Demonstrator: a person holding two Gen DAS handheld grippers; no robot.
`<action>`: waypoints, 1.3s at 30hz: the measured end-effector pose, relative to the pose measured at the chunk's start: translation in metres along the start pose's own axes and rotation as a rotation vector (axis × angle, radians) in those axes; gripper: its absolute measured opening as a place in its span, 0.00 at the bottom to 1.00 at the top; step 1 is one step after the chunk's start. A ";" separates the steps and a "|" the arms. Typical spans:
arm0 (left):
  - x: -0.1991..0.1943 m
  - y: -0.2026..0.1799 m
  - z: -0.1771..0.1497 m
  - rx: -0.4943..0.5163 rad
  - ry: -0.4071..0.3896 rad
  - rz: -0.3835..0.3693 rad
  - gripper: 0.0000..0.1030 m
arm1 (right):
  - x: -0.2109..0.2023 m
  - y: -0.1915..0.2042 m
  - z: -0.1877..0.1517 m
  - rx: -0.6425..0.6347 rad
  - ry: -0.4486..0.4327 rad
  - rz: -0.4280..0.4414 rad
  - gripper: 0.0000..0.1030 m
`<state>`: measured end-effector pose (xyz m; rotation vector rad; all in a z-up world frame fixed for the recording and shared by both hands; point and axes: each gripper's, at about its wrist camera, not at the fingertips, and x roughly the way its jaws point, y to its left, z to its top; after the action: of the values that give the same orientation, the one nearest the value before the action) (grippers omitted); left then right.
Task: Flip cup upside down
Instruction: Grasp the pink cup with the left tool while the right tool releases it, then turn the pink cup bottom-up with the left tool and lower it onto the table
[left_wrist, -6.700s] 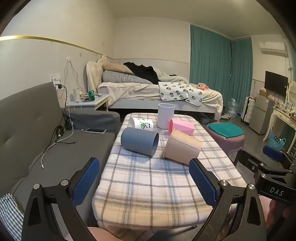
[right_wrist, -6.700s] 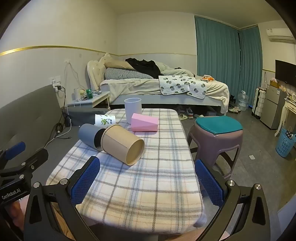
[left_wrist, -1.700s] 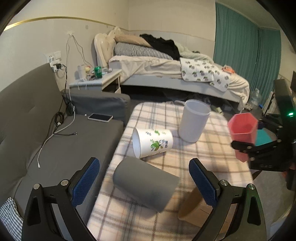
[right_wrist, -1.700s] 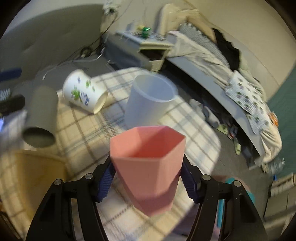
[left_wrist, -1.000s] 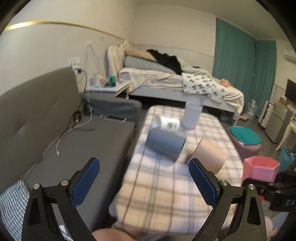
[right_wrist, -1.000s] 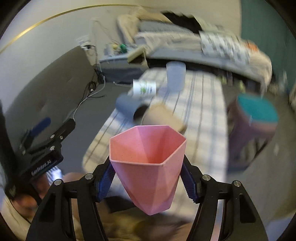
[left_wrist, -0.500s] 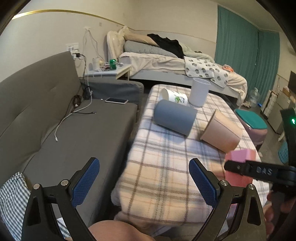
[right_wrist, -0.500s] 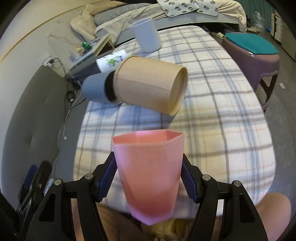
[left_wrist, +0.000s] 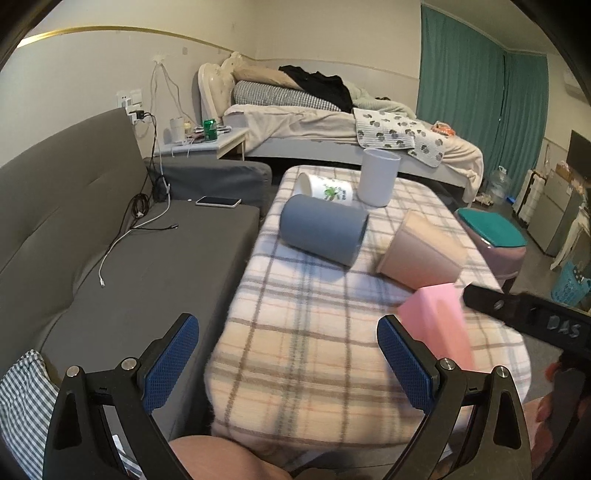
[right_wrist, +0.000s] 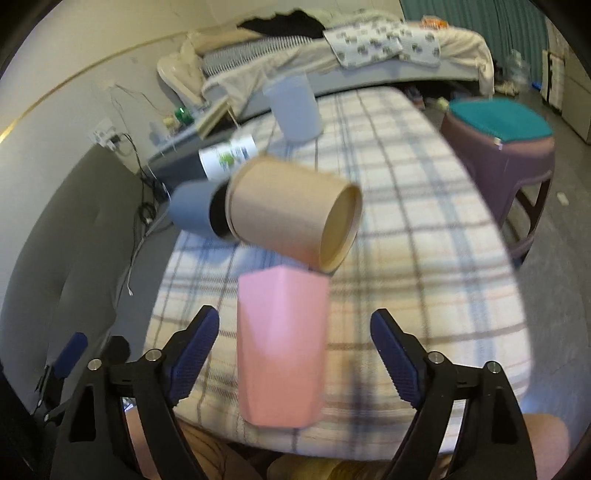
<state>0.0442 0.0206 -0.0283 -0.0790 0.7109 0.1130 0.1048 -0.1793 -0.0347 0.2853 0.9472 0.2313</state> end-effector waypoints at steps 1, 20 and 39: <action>-0.002 -0.002 0.000 0.002 -0.001 -0.003 0.97 | -0.009 -0.001 0.001 -0.016 -0.030 -0.010 0.85; 0.010 -0.107 -0.023 0.109 0.083 -0.140 0.97 | -0.082 -0.089 -0.016 -0.044 -0.310 -0.260 0.87; 0.037 -0.116 -0.044 0.109 0.203 -0.198 0.56 | -0.055 -0.117 -0.011 0.049 -0.239 -0.210 0.87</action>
<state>0.0585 -0.0960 -0.0820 -0.0568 0.9061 -0.1254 0.0724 -0.3050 -0.0387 0.2503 0.7399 -0.0195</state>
